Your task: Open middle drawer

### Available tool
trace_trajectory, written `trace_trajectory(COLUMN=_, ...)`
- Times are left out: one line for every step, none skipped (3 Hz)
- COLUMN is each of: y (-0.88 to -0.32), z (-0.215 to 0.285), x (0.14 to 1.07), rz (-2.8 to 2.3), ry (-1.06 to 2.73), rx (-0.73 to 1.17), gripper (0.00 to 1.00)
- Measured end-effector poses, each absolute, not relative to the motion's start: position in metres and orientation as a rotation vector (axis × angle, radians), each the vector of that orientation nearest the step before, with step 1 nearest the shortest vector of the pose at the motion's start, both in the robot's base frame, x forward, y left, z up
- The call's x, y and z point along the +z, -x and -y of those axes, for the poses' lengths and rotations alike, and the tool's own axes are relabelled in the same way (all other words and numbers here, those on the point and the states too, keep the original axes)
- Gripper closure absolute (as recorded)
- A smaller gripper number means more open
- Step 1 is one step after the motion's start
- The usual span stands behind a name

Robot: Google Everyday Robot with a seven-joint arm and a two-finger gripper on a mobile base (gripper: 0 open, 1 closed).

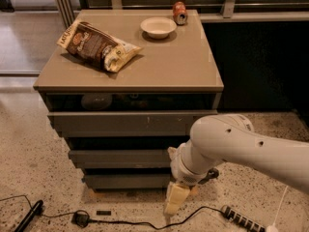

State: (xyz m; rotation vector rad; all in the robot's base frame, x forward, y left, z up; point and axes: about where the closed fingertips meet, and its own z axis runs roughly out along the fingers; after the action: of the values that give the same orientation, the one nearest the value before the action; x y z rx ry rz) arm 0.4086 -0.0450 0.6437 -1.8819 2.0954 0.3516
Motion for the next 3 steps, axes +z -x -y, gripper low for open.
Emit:
trace_trajectory(y=-0.418, z=0.04, x=0.648, rz=-2.071, ry=1.864, rx=0.344, gripper=0.0)
trace_trajectory(y=-0.417, z=0.043, x=0.641, rz=-2.085, ry=1.86, rx=0.359, gripper=0.0)
trace_trajectory(y=-0.432, z=0.027, x=0.626, rz=-2.057, ry=1.831, rx=0.418, gripper=0.0)
